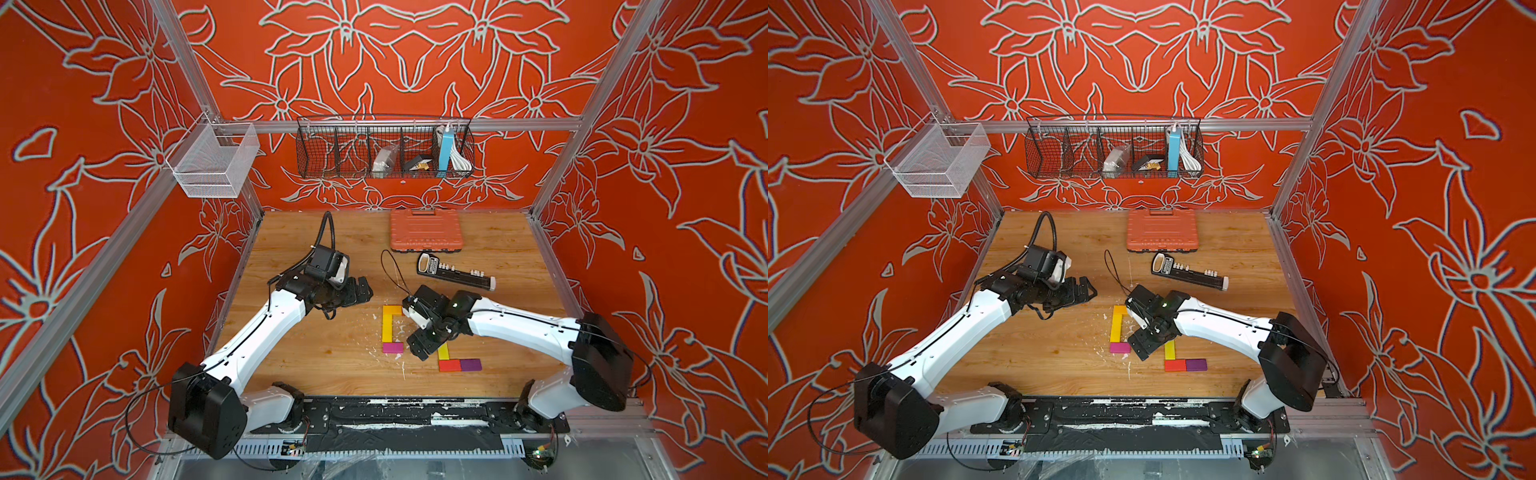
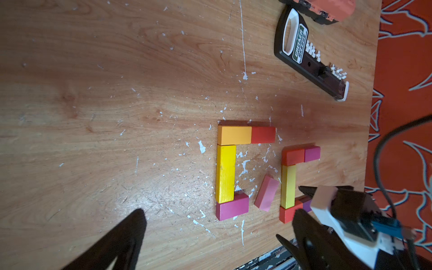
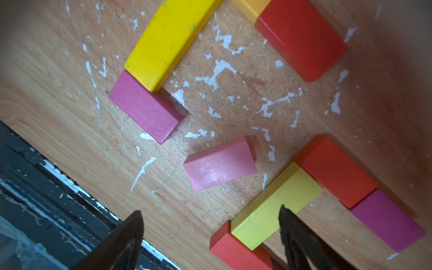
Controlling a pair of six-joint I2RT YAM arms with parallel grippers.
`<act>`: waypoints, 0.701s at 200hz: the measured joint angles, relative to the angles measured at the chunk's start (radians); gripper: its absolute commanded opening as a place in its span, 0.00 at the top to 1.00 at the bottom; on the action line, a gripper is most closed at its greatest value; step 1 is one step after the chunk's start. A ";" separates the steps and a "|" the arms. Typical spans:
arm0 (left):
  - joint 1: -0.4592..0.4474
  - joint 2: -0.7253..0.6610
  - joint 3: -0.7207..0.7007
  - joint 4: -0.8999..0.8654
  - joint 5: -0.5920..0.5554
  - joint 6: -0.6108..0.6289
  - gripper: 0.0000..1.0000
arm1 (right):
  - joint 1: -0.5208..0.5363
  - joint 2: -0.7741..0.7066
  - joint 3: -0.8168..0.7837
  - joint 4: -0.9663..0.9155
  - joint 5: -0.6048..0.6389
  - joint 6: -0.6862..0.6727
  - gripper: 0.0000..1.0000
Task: Assemble the letter c with building blocks
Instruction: Assemble the building block at the center of the board.
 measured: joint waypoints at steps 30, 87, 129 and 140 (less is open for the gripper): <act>0.036 0.000 -0.003 0.000 0.043 0.007 0.02 | 0.000 0.023 0.016 -0.009 -0.004 -0.057 0.07; 0.074 0.000 -0.020 0.008 0.105 0.014 0.02 | 0.006 0.116 0.050 -0.010 -0.009 -0.113 0.08; 0.094 0.002 -0.026 0.014 0.132 0.020 0.02 | 0.007 0.143 0.050 -0.009 -0.016 -0.121 0.09; 0.098 0.005 -0.026 0.017 0.139 0.021 0.02 | 0.007 0.149 0.050 -0.008 -0.016 -0.121 0.09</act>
